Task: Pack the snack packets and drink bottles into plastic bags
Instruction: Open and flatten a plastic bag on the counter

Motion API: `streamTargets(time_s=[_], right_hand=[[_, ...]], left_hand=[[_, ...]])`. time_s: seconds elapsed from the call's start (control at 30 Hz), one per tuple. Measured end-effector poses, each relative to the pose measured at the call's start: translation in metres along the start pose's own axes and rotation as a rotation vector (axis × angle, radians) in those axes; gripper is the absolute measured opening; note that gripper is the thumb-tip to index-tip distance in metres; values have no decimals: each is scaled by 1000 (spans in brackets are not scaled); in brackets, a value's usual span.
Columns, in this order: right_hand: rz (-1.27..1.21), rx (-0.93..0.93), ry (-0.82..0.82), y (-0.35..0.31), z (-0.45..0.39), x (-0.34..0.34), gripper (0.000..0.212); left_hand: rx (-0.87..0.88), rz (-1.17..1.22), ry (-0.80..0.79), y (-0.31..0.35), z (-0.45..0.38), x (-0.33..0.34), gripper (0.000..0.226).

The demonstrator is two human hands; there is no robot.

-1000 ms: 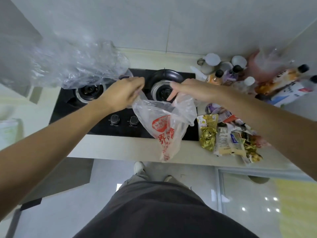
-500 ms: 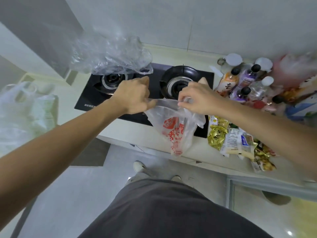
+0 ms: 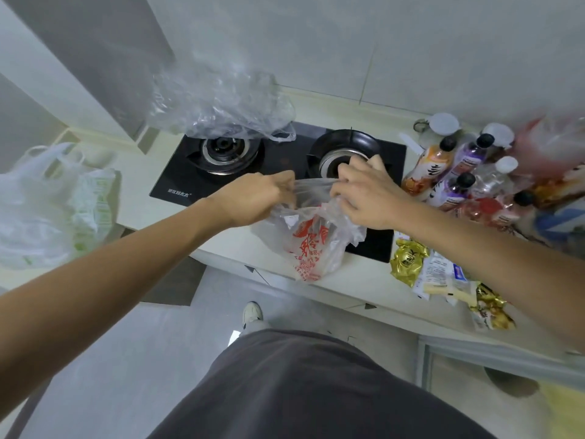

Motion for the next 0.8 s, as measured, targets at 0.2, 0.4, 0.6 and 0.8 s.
streamTargets(time_s=[0.2, 0.4, 0.6, 0.8], right_hand=[[173, 205, -49, -3, -5, 12, 66], [275, 254, -208, 11, 10, 32, 39], [95, 225, -101, -2, 2, 9, 34], [-213, -188, 131, -108, -52, -28, 47]], left_hand=[[-333, -36, -21, -35, 10, 7, 22], [-497, -50, -110, -74, 29, 18, 76], [-474, -67, -125, -87, 42, 24, 102], [-463, -25, -106, -97, 42, 27, 102]])
Point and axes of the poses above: each hand's wrist, its own z-axis away from the middle knuckle, its own x-axis out of the palm, y = z × x, the point moved 9 cm from there along -z, towards the middle knuckle, and after that the axes turned 10 degrees about -y, right-handed, at the moved point
